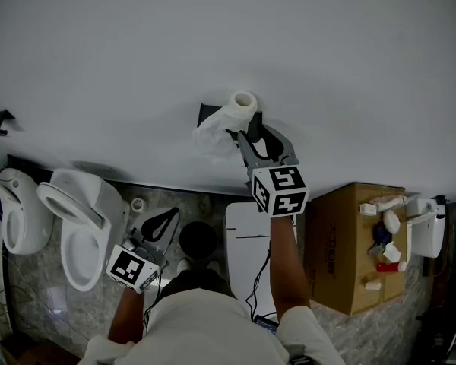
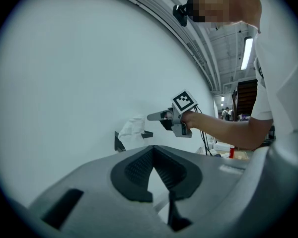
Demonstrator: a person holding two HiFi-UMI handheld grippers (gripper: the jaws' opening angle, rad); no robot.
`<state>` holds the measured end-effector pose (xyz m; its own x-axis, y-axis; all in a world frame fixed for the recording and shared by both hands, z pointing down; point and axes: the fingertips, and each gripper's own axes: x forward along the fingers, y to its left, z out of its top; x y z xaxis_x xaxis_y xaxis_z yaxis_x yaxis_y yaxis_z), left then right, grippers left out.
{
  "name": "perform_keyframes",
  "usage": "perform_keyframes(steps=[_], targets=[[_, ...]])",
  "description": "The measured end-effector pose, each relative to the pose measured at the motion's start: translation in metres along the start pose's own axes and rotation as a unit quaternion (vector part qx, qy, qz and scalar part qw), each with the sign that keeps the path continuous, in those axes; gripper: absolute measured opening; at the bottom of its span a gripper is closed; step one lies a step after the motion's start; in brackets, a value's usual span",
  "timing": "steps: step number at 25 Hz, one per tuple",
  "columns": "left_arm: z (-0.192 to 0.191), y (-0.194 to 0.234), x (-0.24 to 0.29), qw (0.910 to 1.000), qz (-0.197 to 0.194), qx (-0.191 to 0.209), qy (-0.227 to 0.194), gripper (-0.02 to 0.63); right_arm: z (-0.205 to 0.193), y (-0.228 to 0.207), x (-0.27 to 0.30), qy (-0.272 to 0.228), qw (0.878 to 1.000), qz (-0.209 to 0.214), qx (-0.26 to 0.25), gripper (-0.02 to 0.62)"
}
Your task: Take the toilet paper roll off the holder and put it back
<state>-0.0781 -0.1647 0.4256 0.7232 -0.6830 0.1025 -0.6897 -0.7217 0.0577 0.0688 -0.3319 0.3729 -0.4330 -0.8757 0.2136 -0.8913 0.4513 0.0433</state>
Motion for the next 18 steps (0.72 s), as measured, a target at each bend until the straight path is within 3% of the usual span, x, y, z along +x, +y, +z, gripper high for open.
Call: perform_keyframes(steps=[3,7,12,18], targets=[[-0.001,-0.001,0.0,1.0,-0.003,0.001,0.001,0.0,0.001,0.01,-0.025,-0.017,1.0,-0.002,0.001,0.08],[-0.008,-0.002,0.0,0.9998,-0.011,0.003,0.015,0.0,-0.007,0.027,-0.053,-0.023,1.0,0.008,0.005,-0.006],[-0.001,-0.007,0.003,0.9998,-0.017,0.002,0.006,-0.002,-0.012,0.042,-0.086,-0.034,0.999,0.023,0.014,-0.006],[0.023,-0.018,0.007,0.9993,-0.03,0.008,-0.02,-0.002,-0.013,0.077,-0.124,-0.06,0.995,0.073,0.021,0.0]])
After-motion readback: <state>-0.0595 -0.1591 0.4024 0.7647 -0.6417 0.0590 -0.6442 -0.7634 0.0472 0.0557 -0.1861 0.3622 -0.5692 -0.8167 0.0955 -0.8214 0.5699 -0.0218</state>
